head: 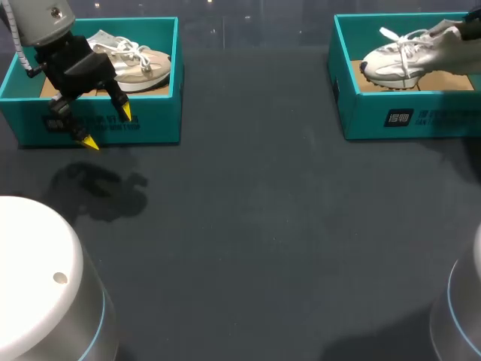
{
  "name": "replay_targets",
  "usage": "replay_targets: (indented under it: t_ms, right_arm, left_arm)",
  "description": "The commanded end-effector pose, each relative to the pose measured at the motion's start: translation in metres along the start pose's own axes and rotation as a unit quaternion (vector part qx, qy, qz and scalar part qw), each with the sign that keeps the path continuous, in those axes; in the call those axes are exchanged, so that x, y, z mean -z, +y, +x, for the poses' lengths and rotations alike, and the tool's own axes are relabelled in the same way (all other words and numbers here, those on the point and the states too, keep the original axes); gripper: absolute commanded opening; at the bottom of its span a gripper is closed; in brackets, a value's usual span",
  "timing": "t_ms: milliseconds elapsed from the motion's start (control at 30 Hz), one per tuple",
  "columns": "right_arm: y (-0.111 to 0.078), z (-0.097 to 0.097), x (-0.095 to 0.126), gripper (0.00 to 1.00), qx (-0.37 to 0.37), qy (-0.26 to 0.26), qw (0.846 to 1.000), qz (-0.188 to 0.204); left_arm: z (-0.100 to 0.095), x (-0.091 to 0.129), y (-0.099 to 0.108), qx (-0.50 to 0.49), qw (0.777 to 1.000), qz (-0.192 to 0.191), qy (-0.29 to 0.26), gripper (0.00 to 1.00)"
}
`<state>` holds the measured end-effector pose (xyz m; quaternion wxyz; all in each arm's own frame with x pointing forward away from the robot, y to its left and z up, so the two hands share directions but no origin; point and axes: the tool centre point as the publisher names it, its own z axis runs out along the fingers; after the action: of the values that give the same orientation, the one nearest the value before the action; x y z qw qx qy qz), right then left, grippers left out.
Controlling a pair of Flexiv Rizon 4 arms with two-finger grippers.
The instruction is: Take the shoe out of the shoebox, open the shoe tongue, remove and reinsert the insole, then place the shoe into the shoebox
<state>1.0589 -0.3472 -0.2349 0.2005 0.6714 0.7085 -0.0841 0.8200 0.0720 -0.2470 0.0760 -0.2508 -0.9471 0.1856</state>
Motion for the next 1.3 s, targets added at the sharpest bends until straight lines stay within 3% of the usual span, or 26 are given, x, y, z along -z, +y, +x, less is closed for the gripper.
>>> replay_targets:
  t_ms: [33, 633, 1300]
  right_arm:
    - [0.002, 0.005, -0.011, 0.0, -0.002, 0.003, 1.0, 0.004]
    - [-0.031, 0.019, -0.044, 0.0, -0.002, 0.014, 1.0, 0.024]
    - [-0.043, 0.046, -0.084, 0.0, 0.01, 0.032, 0.998, 0.047]
  left_arm:
    - [0.001, 0.0, 0.0, -0.001, 1.0, -0.001, 0.0, 1.0]
    - [0.001, 0.0, 0.0, -0.001, 1.0, -0.001, 0.0, 1.0]
    - [0.001, 0.0, 0.0, -0.001, 1.0, -0.001, 0.0, 1.0]
